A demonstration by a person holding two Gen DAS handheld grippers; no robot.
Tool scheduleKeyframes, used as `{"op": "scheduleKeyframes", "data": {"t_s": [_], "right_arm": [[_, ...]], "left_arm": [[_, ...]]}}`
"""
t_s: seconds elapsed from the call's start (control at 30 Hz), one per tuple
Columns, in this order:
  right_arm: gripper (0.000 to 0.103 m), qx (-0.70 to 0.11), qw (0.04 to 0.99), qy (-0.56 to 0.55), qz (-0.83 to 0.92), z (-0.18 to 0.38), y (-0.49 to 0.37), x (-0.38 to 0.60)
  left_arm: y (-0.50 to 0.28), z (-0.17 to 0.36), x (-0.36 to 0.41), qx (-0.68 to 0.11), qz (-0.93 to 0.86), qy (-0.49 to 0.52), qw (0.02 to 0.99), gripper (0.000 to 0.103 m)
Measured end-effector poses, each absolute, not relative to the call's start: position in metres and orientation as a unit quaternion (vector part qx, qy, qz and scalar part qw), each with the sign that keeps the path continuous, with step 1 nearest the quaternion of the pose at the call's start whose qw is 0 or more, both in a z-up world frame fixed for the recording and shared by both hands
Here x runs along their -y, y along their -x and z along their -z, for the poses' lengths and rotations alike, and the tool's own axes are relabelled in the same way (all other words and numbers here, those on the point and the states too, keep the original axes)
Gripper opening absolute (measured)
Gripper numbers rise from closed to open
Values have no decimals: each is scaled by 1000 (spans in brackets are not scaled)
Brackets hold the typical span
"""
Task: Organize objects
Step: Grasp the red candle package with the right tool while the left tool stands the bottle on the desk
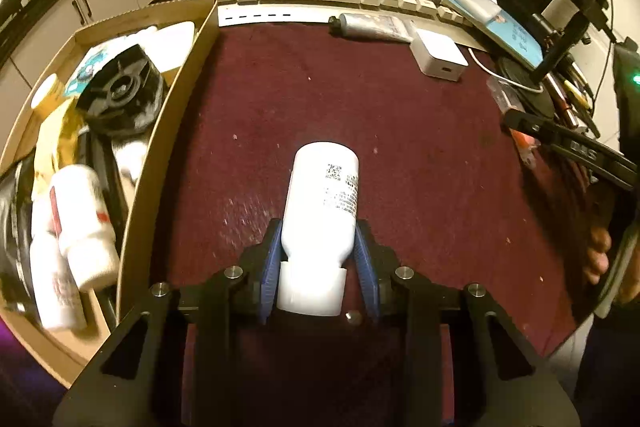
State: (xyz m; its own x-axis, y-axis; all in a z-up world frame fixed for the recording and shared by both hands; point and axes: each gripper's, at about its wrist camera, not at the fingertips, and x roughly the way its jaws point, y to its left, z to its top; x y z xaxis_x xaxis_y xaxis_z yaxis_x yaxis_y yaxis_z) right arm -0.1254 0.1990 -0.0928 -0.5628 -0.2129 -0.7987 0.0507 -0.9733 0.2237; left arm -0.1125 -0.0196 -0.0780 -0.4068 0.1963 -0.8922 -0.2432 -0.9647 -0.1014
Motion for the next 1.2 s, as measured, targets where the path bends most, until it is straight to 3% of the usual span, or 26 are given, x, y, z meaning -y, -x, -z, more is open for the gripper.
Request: {"op": "scheduleKeyframes", "data": {"t_s": [0.3,0.47,1.2], "right_arm": [[37,63,59,-456,886,94,125,-195],[27,47,55,-461,885,94,122,-192],[27,60,192,-432,879,59,56,-139]], "left_arm": [[106,79,18,-15,-841,529,114,35],[102,79,20,-4,-841,532,98,34],[55,63,30,24,-856,512,73,32]]}}
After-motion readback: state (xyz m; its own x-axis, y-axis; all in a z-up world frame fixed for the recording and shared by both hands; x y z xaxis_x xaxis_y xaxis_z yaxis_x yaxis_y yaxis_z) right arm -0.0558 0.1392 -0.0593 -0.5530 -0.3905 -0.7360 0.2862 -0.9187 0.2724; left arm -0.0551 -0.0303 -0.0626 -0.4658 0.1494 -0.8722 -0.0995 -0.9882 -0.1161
